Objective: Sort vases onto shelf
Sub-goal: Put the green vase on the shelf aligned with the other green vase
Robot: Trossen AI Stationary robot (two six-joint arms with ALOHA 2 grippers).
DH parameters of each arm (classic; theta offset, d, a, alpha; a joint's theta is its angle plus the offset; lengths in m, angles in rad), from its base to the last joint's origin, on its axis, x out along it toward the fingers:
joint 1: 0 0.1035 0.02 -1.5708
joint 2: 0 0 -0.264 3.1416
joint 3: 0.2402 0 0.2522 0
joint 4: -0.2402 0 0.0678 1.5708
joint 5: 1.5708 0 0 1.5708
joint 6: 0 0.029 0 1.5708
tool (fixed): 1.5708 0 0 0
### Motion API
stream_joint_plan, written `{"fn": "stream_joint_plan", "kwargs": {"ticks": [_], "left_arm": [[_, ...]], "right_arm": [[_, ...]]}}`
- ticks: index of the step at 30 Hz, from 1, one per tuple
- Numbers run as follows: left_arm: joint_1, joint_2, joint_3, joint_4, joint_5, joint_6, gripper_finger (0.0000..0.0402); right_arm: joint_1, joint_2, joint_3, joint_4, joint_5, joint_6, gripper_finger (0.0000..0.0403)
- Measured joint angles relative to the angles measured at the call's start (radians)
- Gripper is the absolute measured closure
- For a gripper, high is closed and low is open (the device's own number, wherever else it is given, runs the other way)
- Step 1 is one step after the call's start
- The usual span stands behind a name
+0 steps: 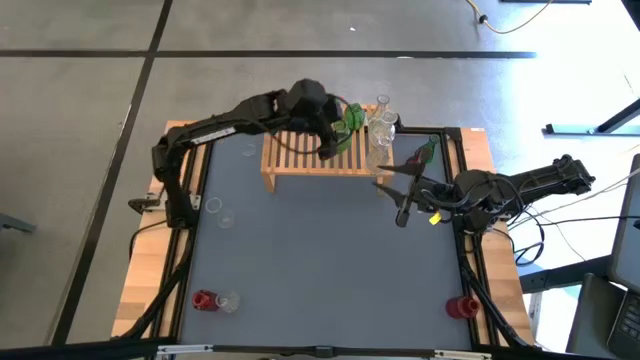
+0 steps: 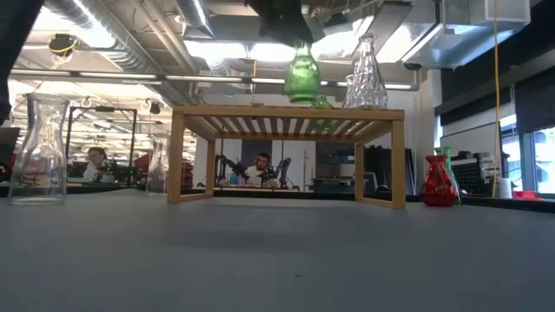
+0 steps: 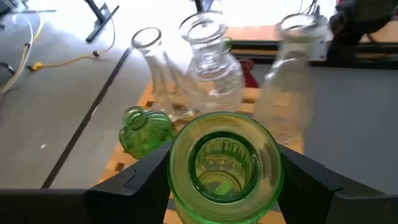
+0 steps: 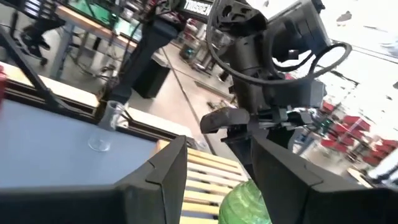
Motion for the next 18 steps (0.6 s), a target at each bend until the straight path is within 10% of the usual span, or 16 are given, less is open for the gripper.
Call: {"fn": "stream_joint_plan", "kwargs": {"ticks": [18], "left_arm": [[0.090,0.062,0.052,0.081,0.191,0.060,0.0171]], "right_arm": [[0.001,0.005,-0.084,-0.143,-0.113,0.316,0.0233]]}}
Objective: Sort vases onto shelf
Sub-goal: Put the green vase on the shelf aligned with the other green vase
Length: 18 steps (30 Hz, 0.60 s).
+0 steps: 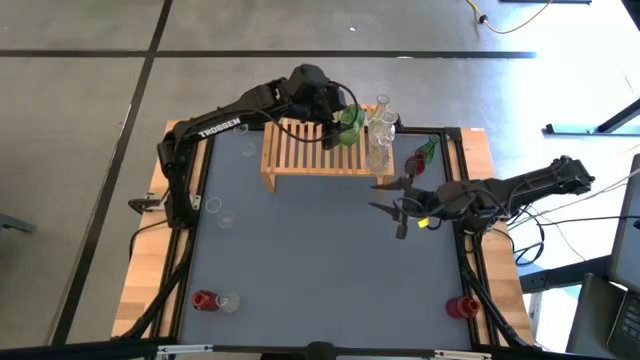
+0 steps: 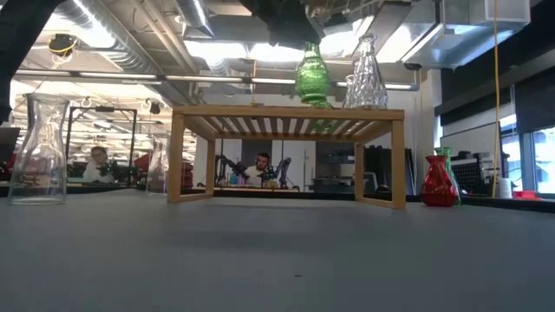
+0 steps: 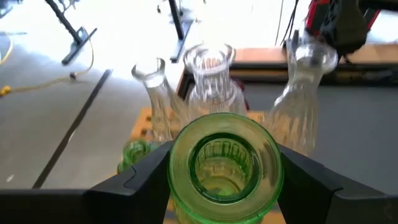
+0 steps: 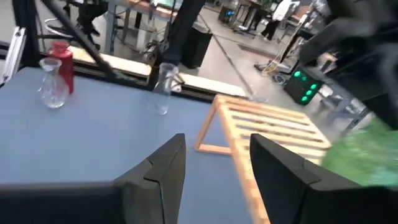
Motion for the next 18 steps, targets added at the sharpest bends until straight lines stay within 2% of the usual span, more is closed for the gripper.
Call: {"fn": "stream_joint_plan", "kwargs": {"ticks": [8,18], "left_arm": [[0.031,0.004,0.000,0.015,0.020,0.004,0.0171],[0.039,0.069,-0.001,0.079,0.021,-0.005,0.0171]], "right_arm": [[0.000,0.001,-0.018,0.008,-0.021,0.053,0.0233],[0.000,0.008,-0.018,0.008,-0.042,0.085,0.0233]]}}
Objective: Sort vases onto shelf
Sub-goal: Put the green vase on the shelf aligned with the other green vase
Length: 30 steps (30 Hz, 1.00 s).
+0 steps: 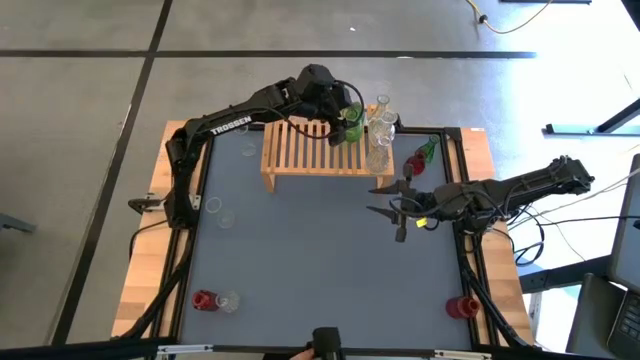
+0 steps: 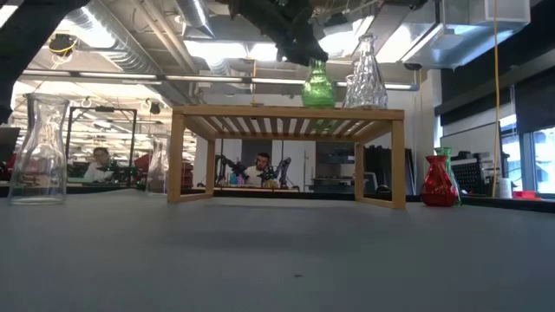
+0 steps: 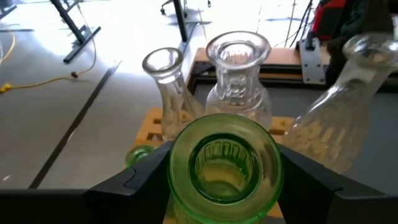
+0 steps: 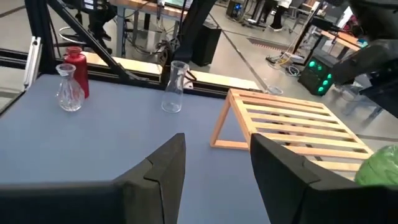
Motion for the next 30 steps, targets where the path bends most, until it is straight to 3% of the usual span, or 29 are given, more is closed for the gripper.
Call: {"fn": "stream_joint_plan", "kwargs": {"ticks": [30], "left_arm": [[-0.007,0.031,-0.001,0.026,0.024,-0.049,0.0169]], "right_arm": [[-0.001,0.000,0.000,-0.036,0.000,0.011,0.0233]]}}
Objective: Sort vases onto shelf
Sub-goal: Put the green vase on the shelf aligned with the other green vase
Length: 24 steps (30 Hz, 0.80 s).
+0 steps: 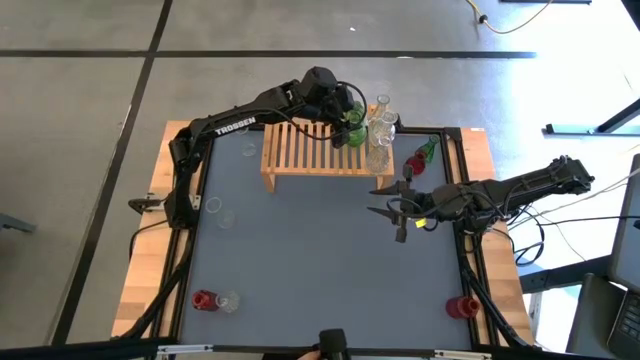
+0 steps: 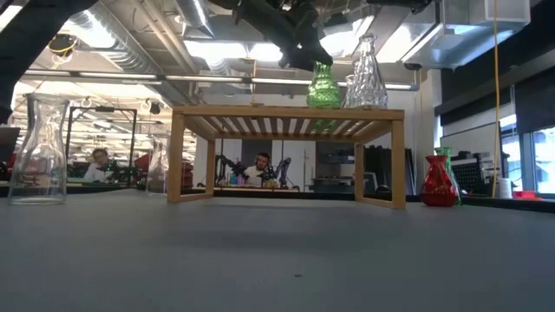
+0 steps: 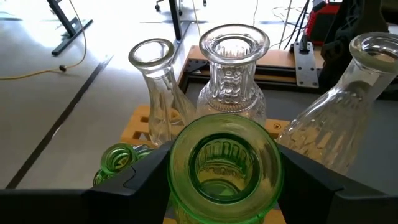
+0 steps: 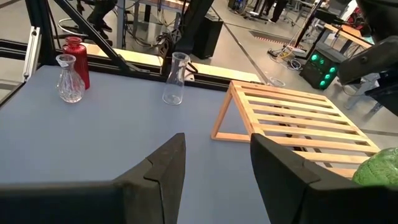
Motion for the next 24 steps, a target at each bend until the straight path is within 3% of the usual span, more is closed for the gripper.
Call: {"fn": "stream_joint_plan", "kwargs": {"ticks": [24], "left_arm": [[-0.006,0.039,0.000,0.027,0.000,0.008,0.0158]], "right_arm": [[0.000,0.000,0.000,-0.001,0.000,-0.004,0.0233]]}}
